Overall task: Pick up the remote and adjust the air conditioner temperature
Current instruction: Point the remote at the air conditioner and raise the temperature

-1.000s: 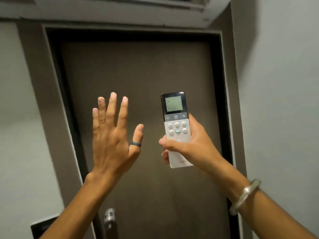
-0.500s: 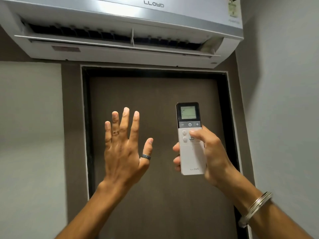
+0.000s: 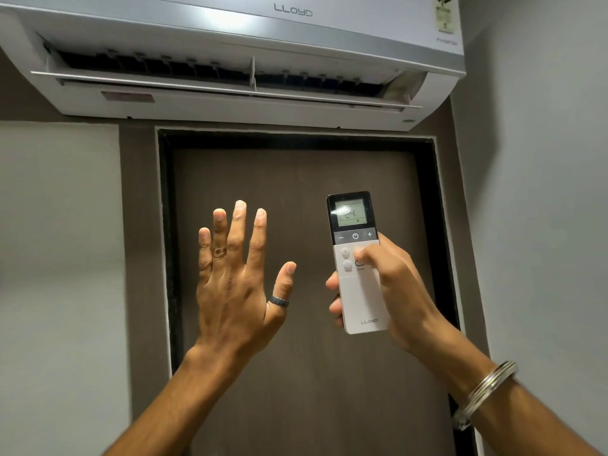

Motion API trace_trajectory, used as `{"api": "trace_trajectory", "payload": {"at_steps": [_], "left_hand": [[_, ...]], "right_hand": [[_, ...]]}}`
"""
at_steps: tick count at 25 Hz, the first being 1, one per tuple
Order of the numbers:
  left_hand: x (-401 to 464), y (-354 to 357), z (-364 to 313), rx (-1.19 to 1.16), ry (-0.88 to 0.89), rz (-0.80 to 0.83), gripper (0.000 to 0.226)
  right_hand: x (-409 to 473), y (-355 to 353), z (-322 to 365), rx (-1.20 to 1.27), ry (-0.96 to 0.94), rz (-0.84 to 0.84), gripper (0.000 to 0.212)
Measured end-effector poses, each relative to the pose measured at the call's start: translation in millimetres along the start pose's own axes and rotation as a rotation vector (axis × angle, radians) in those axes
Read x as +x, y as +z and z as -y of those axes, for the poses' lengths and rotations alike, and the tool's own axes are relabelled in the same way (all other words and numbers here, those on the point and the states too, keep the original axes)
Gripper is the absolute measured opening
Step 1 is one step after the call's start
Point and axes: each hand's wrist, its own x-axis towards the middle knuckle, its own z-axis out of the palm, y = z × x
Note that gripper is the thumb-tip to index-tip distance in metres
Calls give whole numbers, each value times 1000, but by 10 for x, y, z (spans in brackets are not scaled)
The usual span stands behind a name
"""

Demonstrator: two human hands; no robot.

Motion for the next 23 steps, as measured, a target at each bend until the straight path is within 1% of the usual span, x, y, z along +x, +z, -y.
{"api": "trace_trajectory", "payload": {"at_steps": [4,9,16,23], "left_hand": [[-15,13,39,22,-9,-1,79],[-22,12,38,26,-11,-9,79],[-4,1,-37,39,0,-17,79],[-19,-13,-103,69,7,-2,79]], "right_hand": [[9,13,-32,-4,8,-4,32],[11,9,-47,6,-1,-18,33],[2,-30,-22,7,-21,-41,25],[-41,-80,-4,10,-12,-32,28]]}}
